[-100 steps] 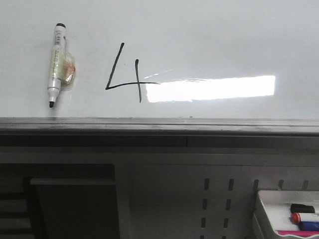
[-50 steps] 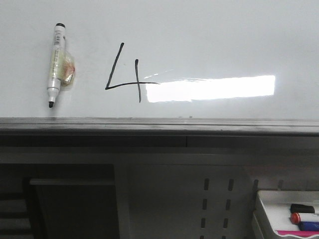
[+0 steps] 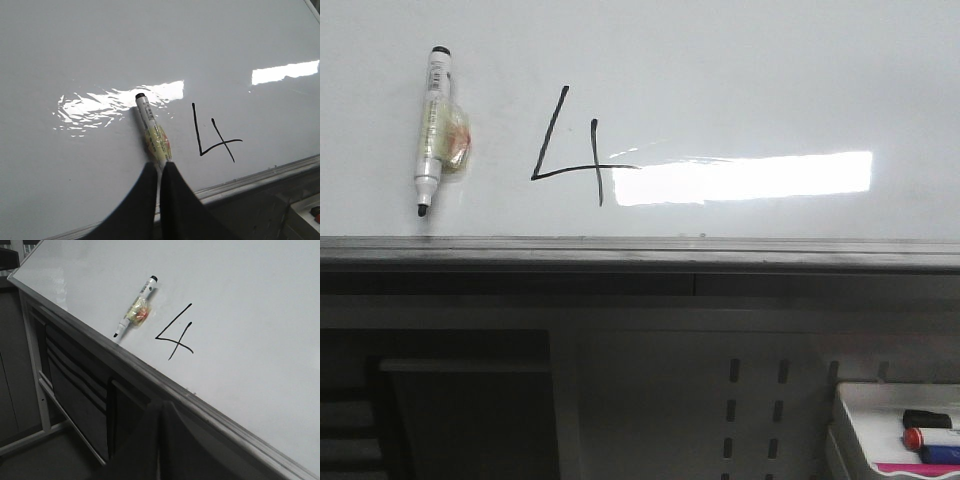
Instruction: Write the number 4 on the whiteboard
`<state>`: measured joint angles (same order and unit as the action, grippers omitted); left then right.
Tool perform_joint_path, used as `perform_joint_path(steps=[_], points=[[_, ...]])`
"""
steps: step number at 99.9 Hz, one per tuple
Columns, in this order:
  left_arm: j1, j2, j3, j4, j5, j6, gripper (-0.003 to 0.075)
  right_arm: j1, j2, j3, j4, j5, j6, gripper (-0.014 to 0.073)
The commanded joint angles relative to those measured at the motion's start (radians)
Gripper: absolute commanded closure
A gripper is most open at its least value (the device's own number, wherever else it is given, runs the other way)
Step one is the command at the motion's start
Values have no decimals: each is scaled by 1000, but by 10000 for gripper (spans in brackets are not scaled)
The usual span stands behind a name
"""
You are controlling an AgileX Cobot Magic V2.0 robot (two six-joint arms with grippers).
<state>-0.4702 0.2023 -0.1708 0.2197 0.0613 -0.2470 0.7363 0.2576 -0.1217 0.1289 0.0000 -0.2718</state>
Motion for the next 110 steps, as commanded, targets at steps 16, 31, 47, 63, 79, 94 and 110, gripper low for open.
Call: perform_joint_path(steps=[16,31,47,63,79,94,110], points=[[7,7,-28,-103,-69,0,741,-5,5,-25,-7,-81,-8,658],[91,7,-28,-131,-44,97,741,-5,5,-25,-7,-81,-8,658],[226,-35,-24,-177,-6,200,741,-5,5,-25,-7,-81,-8,658],[375,-107,32,-206,52,200,741,-5,5,-25,-7,-81,-8,658],[461,-177,145,-206,64,200,741,-5,5,-25,-7,-81,-8,658],[483,-234,205,-209,197,200,741,-5,5,-25,-7,-81,-8,658],[483,-230,208,-220,230,197,741,-5,5,-25,-7,-81,-8,658]])
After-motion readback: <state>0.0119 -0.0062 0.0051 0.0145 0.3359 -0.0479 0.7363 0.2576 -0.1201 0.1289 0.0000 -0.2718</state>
